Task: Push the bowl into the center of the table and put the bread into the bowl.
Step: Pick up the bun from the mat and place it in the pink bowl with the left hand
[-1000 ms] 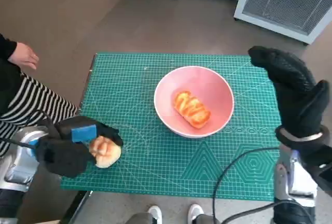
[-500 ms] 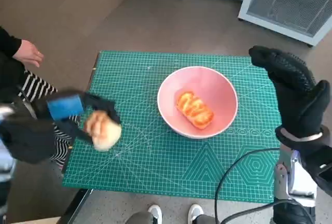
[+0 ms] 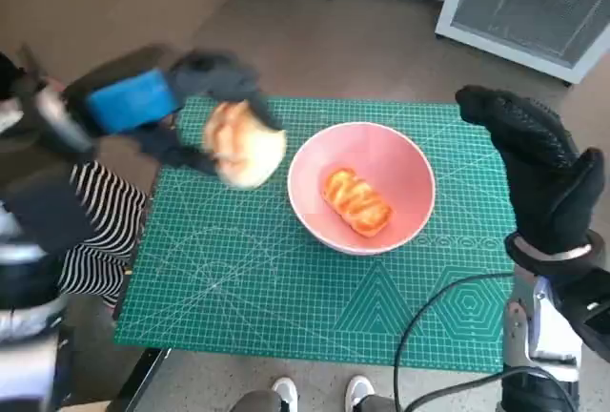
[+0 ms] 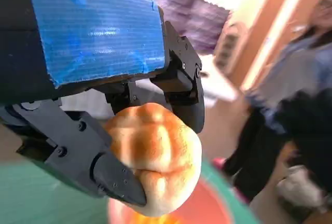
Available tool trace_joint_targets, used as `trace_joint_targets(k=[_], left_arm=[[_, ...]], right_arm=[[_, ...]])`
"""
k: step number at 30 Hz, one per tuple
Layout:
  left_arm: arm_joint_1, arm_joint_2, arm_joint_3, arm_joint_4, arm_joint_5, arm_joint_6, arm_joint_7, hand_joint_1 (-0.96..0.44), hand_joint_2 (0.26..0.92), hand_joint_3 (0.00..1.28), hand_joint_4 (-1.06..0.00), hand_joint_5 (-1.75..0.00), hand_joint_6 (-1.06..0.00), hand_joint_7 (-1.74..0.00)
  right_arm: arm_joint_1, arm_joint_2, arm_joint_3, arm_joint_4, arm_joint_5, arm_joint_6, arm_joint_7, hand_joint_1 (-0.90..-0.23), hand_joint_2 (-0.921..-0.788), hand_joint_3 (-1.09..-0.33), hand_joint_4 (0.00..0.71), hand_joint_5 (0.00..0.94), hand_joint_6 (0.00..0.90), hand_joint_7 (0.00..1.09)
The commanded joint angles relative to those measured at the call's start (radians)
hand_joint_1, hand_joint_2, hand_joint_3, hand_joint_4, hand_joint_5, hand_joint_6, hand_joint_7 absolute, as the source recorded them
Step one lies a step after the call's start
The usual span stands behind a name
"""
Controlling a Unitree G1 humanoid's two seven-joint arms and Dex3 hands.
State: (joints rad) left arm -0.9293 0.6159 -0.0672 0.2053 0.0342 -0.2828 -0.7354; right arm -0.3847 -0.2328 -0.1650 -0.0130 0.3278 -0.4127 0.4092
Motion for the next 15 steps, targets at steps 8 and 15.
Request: trace_joint_targets(k=[8,15], left_arm=[[-0.136,-0.161,-0.128,0.116,0.112,0.026,0.053,0.00,0.778,0.28,-0.71,-1.14,-0.72,-1.12],[-0.188,-0.248,-0.188,0.316,0.150,-0.082,0.067,0.00,0.908,0.07,-0.70,-1.14,-0.67,-1.15]], right_arm=[[0.040,-0.005,-0.004,-0.006,-0.004,0.011,-0.002,-0.690,-0.921,-0.671,0.158,0.001,0.077,0.44],[0.058,-0.017,-0.019,-0.054,-0.007,0.044,-0.021,-0.696,-0.921,-0.673,0.157,0.001,0.078,0.44]])
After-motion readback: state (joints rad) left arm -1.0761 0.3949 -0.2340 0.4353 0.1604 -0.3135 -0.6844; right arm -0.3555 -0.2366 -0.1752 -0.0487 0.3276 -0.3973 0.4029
